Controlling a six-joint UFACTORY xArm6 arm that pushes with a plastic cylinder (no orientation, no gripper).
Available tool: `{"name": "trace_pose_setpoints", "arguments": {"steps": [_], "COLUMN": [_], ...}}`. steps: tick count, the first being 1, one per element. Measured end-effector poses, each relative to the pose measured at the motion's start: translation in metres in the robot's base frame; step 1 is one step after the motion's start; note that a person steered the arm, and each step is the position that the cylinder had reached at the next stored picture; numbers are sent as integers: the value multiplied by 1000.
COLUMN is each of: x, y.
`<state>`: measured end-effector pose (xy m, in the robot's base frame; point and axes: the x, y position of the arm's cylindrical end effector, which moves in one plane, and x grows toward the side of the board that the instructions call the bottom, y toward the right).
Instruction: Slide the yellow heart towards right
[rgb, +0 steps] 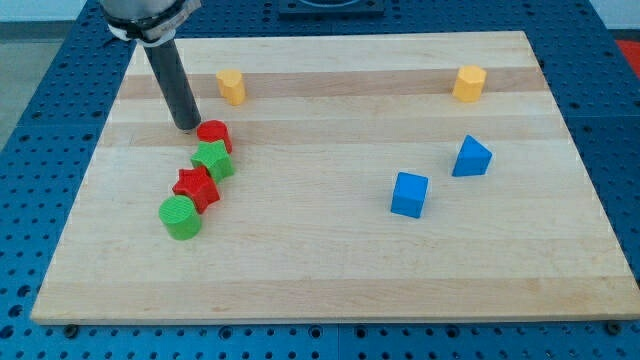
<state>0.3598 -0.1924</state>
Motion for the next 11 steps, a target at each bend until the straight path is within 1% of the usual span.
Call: {"name": "trace_pose_setpoints", "arguments": {"steps": [2,3,4,6,7,8,9,10,11], "x": [-37,-50,-55,-64,-65,-56,-64,-104,-136], "y": [-18,-16,26,149,201,202,194,210,270]}}
